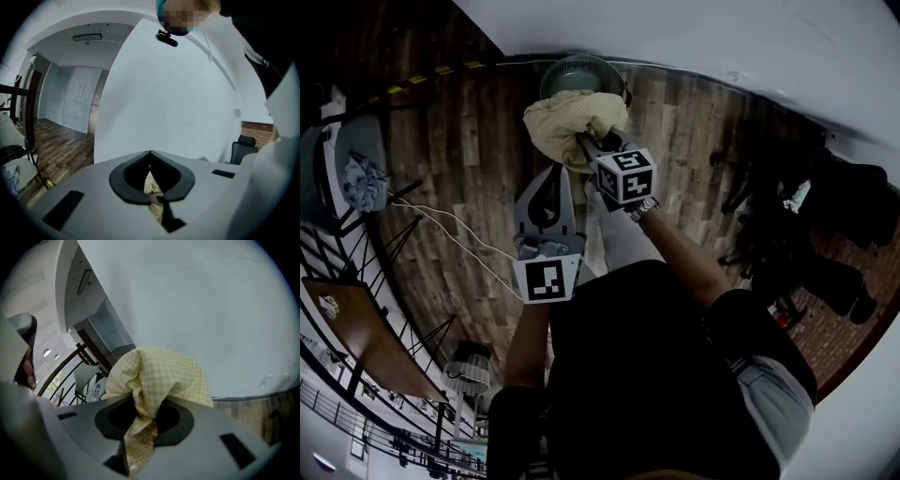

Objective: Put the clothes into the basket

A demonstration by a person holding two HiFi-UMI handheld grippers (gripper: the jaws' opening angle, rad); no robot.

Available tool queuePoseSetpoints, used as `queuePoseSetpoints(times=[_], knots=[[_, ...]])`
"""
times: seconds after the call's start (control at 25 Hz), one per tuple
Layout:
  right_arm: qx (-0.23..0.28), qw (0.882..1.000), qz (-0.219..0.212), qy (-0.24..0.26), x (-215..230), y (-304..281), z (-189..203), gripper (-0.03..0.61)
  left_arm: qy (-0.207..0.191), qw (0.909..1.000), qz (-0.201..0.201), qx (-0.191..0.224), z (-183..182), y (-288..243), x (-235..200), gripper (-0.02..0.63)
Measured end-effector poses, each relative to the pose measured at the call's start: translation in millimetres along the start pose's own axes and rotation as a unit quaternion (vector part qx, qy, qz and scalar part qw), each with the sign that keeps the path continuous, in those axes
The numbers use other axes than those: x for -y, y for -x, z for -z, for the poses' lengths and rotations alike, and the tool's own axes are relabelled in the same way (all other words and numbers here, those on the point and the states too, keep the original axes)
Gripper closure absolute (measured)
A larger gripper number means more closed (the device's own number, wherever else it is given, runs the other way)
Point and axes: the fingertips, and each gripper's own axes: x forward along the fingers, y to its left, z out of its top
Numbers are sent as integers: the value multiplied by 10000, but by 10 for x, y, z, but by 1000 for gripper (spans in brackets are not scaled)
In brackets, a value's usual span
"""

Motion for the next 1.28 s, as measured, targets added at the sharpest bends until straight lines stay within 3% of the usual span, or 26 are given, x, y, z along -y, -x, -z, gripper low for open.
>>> queuePoseSetpoints(times=[0.2, 0.48, 0.88, 1.16, 1.28], knots=[[-140, 9997, 47, -219, 205, -588, 201, 476, 73, 9999, -55, -54, 360, -267, -258, 600], [-358, 9992, 78, -176, 484, -1461, 482, 476, -132, 9989, 263, -363, 1021, -615, -503, 600], [-947, 9950, 316, 86, 1127, -2164, 1052, 474, 233, 9965, -118, -796, 1905, -719, -970, 600], [-1253, 9888, 804, 24, 1565, -2359, 1183, 462, 308, 9967, -55, -746, 2043, -951, -883, 600], [-1336, 9877, 812, -38, 1639, -2358, 1232, 462, 318, 9968, -23, -730, 2019, -1010, -871, 600]])
